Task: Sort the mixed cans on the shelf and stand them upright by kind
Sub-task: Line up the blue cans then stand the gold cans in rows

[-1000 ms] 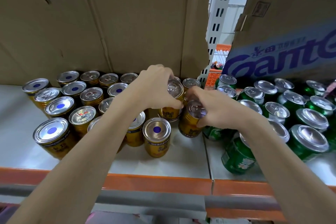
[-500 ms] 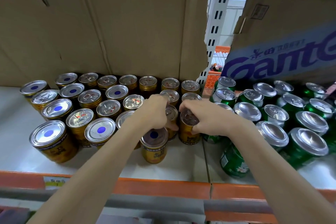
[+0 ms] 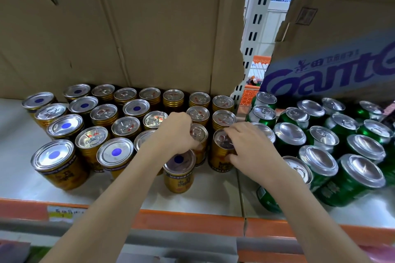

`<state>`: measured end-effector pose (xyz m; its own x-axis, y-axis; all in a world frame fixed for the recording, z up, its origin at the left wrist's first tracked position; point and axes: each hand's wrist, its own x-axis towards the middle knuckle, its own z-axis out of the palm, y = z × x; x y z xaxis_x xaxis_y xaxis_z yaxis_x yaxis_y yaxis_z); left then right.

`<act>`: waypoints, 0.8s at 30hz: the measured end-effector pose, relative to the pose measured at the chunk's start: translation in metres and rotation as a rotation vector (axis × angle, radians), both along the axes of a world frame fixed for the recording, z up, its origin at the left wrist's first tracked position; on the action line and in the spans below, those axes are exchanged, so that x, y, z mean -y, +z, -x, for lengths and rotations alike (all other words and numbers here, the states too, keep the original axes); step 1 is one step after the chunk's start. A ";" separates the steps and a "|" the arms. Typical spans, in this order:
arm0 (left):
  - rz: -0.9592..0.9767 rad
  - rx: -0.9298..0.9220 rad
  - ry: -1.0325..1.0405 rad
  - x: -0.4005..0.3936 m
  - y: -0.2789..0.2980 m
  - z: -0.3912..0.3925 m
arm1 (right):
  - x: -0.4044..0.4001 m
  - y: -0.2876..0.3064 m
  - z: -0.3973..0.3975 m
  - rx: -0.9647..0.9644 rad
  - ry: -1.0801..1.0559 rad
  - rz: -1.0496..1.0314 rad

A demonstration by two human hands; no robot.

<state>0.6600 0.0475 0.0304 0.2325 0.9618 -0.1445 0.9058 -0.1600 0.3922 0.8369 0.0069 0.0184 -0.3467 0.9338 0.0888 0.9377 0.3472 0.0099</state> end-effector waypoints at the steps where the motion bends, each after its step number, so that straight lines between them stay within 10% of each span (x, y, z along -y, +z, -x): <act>1: -0.006 0.006 0.000 -0.001 0.000 0.000 | 0.000 -0.001 0.001 0.011 0.005 -0.005; 16: -0.214 0.064 -0.090 0.016 0.003 0.037 | 0.013 -0.001 0.020 -0.008 -0.036 -0.011; 24: -0.151 -0.080 -0.202 0.035 0.004 0.105 | 0.043 -0.010 0.069 -0.394 0.045 0.117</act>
<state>0.5552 0.0121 0.0345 0.4158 0.9090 -0.0286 0.8766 -0.3922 0.2786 0.7684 -0.0362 0.0087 -0.3478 0.9302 0.1173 0.8459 0.3653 -0.3887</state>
